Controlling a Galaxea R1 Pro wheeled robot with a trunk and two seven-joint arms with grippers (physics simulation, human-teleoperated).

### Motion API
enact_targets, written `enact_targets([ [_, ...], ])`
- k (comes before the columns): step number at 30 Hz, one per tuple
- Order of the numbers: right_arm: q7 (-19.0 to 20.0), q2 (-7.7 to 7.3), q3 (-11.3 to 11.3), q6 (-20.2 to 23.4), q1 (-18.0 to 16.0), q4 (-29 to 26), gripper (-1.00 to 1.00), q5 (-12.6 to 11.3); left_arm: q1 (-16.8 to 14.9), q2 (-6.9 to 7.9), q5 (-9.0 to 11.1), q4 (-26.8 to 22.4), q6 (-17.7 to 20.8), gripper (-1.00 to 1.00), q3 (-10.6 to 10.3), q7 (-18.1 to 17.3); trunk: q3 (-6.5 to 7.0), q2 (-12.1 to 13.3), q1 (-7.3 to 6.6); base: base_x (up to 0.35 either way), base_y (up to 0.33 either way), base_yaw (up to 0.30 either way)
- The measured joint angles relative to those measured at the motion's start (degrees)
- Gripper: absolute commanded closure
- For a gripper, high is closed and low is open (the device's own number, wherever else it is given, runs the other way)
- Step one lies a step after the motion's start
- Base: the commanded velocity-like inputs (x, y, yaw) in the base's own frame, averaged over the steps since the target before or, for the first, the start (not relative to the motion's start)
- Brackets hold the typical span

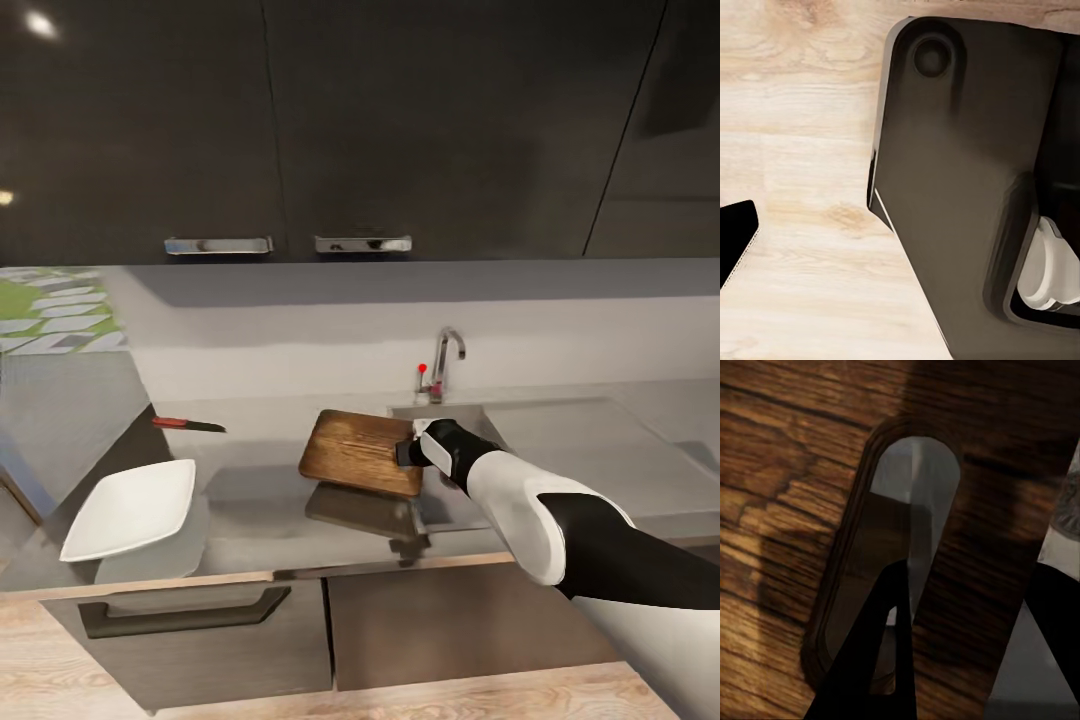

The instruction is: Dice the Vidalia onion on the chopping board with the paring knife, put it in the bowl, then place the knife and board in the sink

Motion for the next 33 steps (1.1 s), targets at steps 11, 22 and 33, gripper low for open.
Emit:
enact_targets([
  [11,0.0,0.01,-0.1,-0.1,0.0,0.0,1.0,0.0,0.0,0.0,0.0,0.0,0.0,-1.0,0.0,0.0,0.0,0.0,0.0,0.0,0.045,0.0],
  [22,0.0,0.01,0.1,-2.3,0.0,0.0,1.0,0.2,0.0,0.0,0.0,0.0,0.0,-1.0,0.0,0.0,0.0,0.0,0.0,0.0,0.0,0.059],
  [33,0.0,0.01,0.1,-2.4,0.0,0.0,1.0,0.1,0.0,0.0,0.0,0.0,0.0,-1.0,0.0,0.0,0.0,0.0,0.0,0.0,0.0,0.224],
])
